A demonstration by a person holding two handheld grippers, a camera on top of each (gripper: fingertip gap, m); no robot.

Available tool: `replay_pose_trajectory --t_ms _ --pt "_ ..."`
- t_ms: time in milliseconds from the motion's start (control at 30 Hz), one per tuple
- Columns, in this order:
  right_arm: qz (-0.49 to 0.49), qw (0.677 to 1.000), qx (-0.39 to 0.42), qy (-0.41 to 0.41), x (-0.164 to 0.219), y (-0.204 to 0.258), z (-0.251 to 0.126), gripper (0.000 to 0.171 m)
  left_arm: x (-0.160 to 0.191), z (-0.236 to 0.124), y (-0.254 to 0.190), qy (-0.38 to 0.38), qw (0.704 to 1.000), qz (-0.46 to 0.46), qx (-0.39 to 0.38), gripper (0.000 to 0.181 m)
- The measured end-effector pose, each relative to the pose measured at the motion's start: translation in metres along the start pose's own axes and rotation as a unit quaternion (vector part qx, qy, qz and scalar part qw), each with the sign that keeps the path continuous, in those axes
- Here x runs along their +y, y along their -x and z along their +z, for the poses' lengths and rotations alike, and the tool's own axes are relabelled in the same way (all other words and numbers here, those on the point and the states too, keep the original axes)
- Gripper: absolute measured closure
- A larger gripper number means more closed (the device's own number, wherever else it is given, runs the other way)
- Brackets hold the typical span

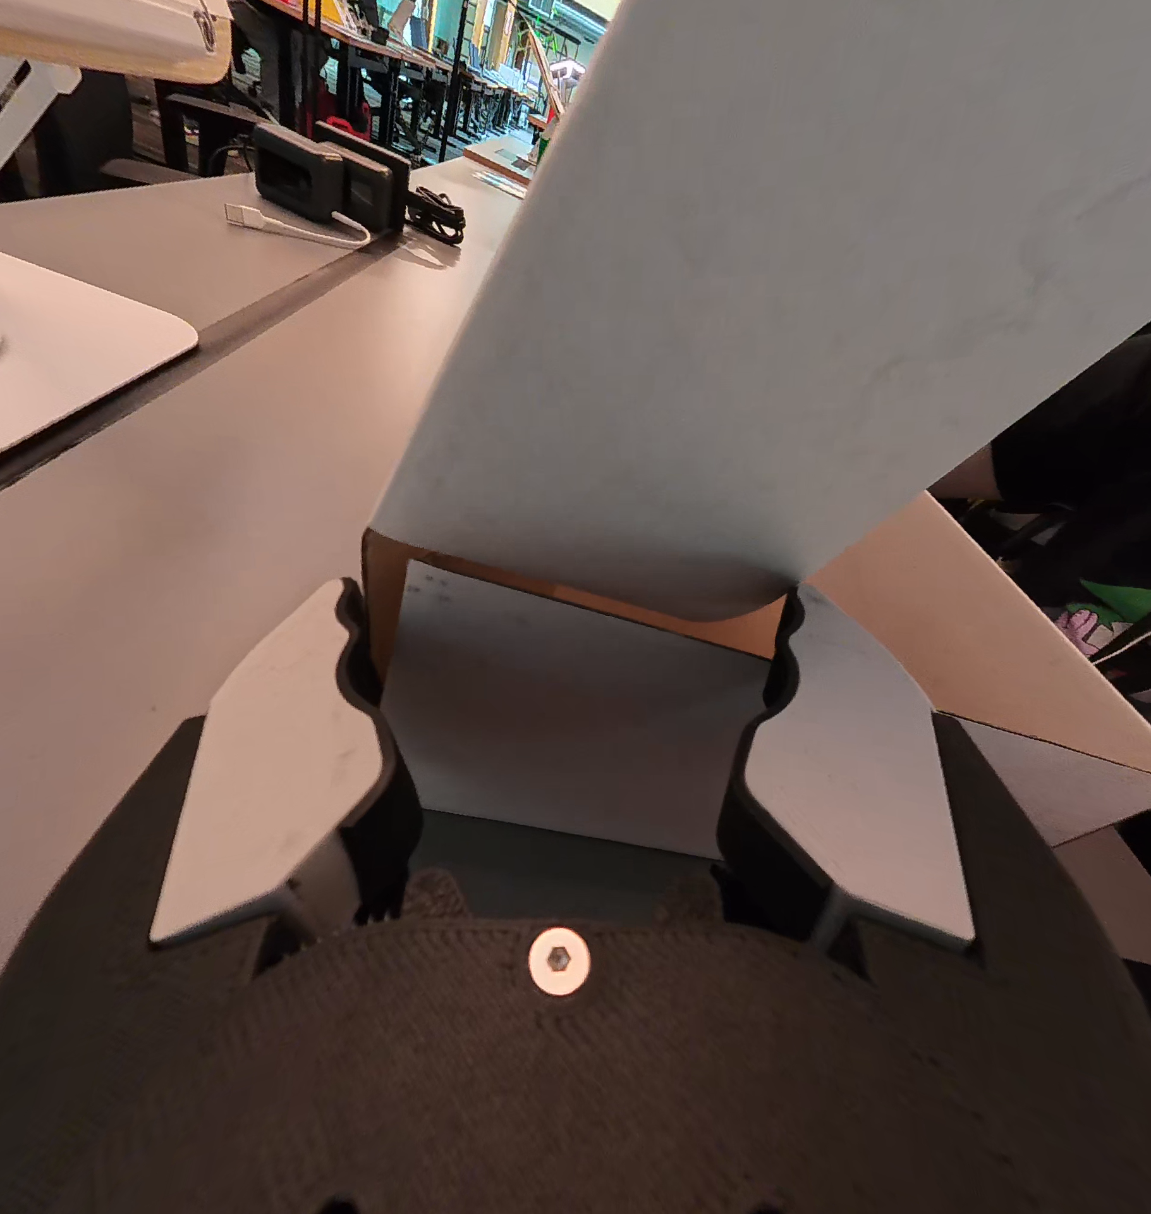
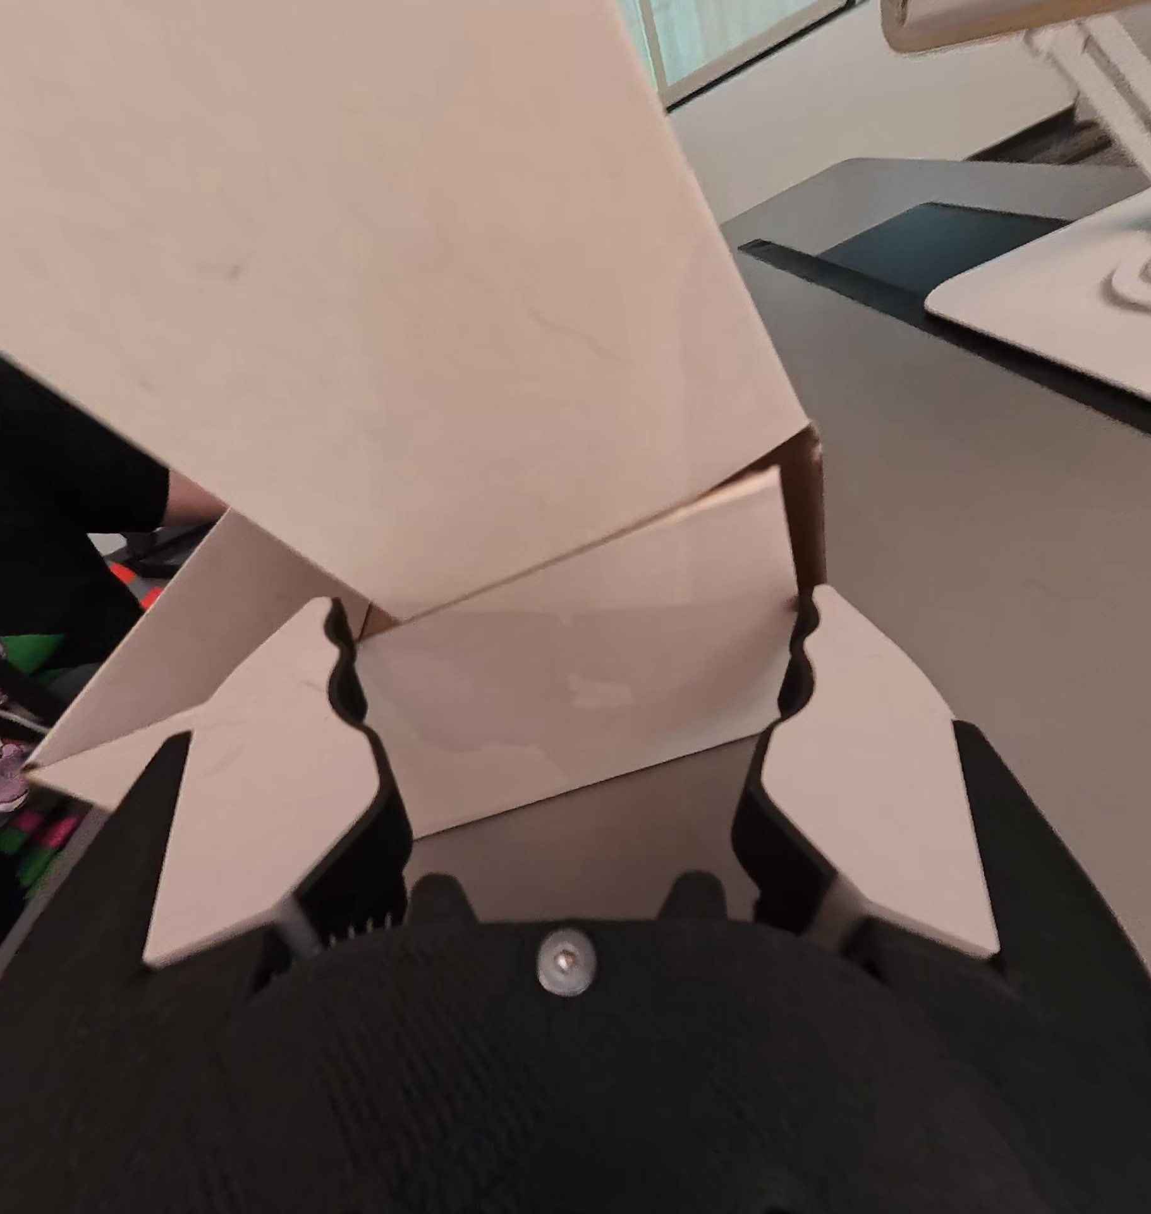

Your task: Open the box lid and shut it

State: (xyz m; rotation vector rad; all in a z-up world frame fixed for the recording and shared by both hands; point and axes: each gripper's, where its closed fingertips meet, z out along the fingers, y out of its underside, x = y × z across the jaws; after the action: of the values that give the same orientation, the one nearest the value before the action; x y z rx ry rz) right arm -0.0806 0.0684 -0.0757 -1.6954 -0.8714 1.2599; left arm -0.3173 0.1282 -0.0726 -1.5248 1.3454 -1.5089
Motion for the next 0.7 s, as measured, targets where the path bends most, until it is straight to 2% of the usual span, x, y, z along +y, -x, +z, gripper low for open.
replay_pose_trajectory --t_ms 100,233,467,700 --pt "0.008 0.999 -0.001 -0.035 -0.014 0.001 -0.003 0.044 0.0 0.001 0.0 -0.001 1.0 -0.002 0.0 0.065" --pt "0.008 1.0 -0.007 -0.013 -0.001 0.002 -0.002 0.043 0.0 0.0 0.0 -0.002 1.0 -0.002 0.003 0.065" --pt "-0.02 0.999 -0.027 -0.022 -0.004 0.008 -0.005 0.04 0.0 0.0 -0.001 -0.006 1.0 -0.002 0.009 0.065" --pt "-0.062 0.998 -0.008 -0.012 -0.004 0.004 0.002 0.039 -0.001 0.0 0.0 -0.009 1.0 -0.002 0.01 0.065"
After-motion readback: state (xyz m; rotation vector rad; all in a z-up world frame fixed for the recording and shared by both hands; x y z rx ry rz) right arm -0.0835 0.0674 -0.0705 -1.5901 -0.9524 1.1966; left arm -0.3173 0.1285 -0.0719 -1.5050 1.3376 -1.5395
